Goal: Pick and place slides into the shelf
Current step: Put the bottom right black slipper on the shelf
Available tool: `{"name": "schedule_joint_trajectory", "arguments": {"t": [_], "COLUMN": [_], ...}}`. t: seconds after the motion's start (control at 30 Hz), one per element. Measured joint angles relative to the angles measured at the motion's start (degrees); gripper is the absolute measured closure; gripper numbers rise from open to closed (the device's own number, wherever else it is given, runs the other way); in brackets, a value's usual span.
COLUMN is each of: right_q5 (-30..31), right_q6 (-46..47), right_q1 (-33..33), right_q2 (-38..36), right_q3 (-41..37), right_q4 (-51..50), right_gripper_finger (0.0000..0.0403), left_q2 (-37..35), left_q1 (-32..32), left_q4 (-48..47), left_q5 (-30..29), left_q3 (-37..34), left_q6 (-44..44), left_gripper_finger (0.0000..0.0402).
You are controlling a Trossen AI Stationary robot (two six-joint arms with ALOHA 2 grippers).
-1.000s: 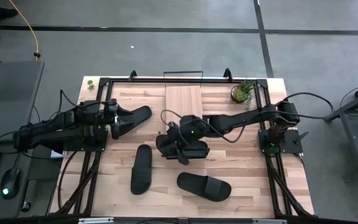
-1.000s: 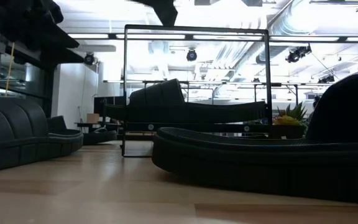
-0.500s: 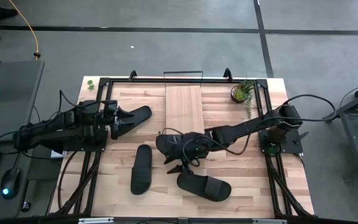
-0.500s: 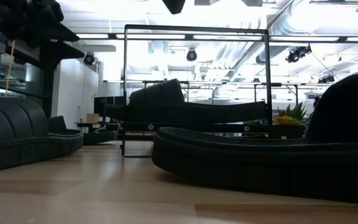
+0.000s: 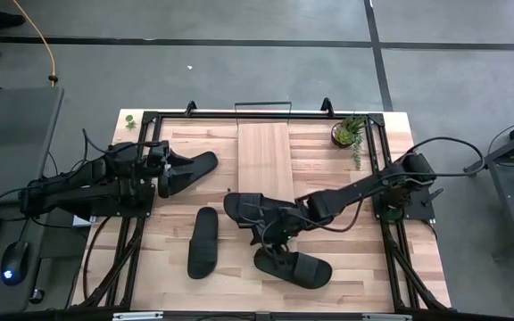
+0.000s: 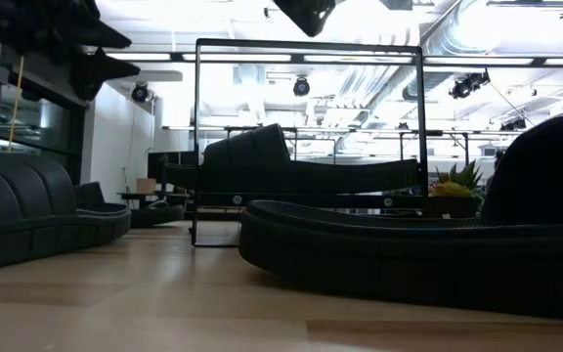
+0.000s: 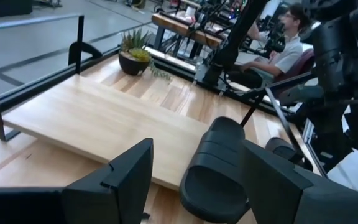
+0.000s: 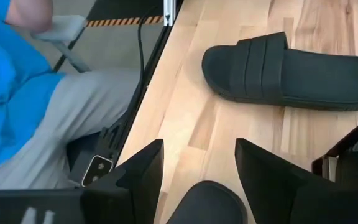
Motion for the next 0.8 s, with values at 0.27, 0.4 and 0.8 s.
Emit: {"name": "schedule_joint_trajectory", "arguments": {"t": [0.27,0.4,0.8], "right_q5": [5.6,5.6,5.8], "right_q6": [0.0,-1.4,-5.1], "right_q1": [0.1,0.1,1.6], "right_q2": [0.0,0.0,0.2], "right_q3": [0.0,0.0,0.0], "right_q4": [1.4,3.9,5.8], "right_gripper_finger": [0.0213,0.0213,0.0213], "left_q2": [0.0,0.0,0.0], "left_q1": [0.0,0.0,0.0], "left_q4": [1.0,1.0,2.6], "left_q5": [0.9,0.9,0.9], "left_q3": [0.0,0.0,0.0], "left_q6": [-0.5,-1.1,-1.2], "left_gripper_finger": [0.0185,0.0185,0.0185]}}
